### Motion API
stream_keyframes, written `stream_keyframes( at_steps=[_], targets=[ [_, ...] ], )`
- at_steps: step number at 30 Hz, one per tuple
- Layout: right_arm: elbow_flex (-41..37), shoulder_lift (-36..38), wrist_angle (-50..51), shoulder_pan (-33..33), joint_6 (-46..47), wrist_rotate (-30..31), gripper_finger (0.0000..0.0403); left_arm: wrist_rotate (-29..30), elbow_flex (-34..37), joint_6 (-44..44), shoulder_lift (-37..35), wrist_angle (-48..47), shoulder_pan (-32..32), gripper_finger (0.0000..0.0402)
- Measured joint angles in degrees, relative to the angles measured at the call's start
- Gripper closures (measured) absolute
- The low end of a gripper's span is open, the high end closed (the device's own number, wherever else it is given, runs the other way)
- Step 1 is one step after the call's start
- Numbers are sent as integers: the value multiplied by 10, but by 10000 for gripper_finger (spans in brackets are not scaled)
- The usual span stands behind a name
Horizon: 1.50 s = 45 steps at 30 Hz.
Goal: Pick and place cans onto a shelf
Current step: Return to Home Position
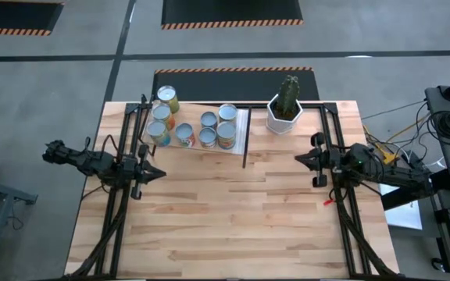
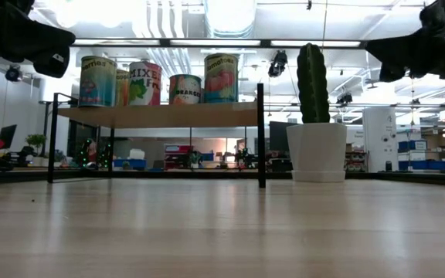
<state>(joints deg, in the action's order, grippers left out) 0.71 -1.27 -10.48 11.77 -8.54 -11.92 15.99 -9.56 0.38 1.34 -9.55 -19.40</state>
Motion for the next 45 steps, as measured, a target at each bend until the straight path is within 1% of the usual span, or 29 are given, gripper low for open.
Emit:
stream_keyframes(
  at_steps=[4,7,45],
  targets=[
    [0,0,0,0,80,0,394,0,0,0,1,0,0,401],
    [0,0,0,0,101,0,394,0,0,0,1,0,0,401],
    [-1,0,0,0,99,0,394,0,0,-1,1,1,0,402]
  ],
)
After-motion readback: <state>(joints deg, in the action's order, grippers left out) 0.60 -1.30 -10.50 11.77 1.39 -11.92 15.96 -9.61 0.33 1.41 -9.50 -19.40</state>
